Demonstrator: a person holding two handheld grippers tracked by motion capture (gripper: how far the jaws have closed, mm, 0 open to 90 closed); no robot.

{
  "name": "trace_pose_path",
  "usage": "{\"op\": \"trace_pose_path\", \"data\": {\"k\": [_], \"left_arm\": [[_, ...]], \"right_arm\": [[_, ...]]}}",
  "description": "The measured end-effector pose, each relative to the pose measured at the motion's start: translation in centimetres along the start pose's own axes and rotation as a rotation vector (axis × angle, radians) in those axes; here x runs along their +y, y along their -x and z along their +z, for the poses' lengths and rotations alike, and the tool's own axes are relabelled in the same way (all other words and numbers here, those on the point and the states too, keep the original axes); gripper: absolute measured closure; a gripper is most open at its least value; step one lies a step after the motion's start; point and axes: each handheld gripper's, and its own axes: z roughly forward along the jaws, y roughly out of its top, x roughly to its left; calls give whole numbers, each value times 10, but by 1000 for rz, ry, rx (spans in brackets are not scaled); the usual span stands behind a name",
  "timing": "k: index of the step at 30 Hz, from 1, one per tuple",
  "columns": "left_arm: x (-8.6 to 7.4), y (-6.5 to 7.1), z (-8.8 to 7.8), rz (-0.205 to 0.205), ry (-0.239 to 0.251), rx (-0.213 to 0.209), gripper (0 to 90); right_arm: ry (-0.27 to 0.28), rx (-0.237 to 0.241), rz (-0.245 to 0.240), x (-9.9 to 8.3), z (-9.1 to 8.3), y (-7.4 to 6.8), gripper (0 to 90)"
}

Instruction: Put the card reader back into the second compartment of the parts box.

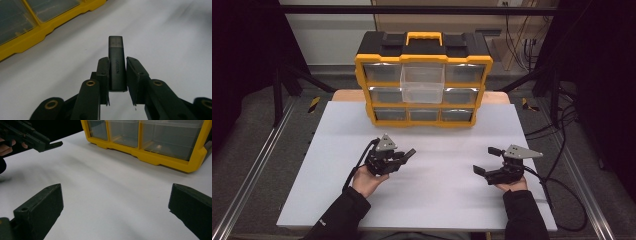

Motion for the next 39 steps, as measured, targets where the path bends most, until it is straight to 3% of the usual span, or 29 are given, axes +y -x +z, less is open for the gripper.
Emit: {"op": "trace_pose_path", "data": {"k": [39], "left_arm": [[21,3,-38,18,70,22,724]], "right_arm": [[-2,-2,-1,0,0,0,2]]}}
